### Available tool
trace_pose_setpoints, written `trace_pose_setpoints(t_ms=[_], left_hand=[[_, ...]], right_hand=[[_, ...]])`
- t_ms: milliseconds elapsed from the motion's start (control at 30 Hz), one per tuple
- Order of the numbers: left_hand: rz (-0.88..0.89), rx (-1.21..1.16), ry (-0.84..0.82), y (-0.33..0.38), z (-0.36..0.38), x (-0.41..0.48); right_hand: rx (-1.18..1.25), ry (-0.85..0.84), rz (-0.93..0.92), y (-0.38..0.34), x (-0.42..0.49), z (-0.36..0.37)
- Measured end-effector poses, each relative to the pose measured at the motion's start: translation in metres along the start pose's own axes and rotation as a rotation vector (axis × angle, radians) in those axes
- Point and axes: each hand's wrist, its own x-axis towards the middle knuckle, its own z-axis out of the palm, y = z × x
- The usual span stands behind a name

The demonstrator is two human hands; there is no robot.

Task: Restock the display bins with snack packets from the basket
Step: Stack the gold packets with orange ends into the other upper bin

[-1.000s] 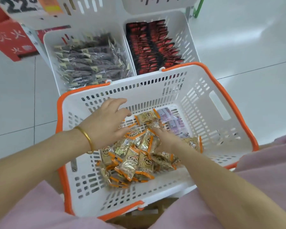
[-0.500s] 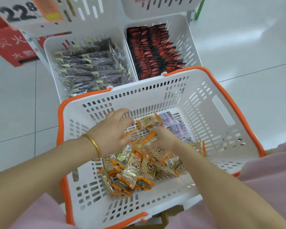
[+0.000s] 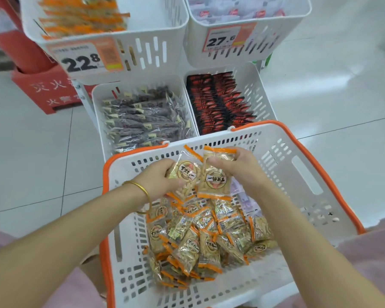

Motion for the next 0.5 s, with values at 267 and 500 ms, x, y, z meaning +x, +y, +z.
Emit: trace_pose_setpoints(t_ms=[267, 500], left_hand=[[-0.141, -0.725, 0.085, 0.004, -0.007, 0.004], [-0.15, -0.902, 0.266, 0.005, -0.008, 0.007]], right_hand=[[0.429, -0.037, 0.098, -0.007, -0.003, -0.003], [0.612, 0.046, 0.101, -0.009, -0.005, 0.003]])
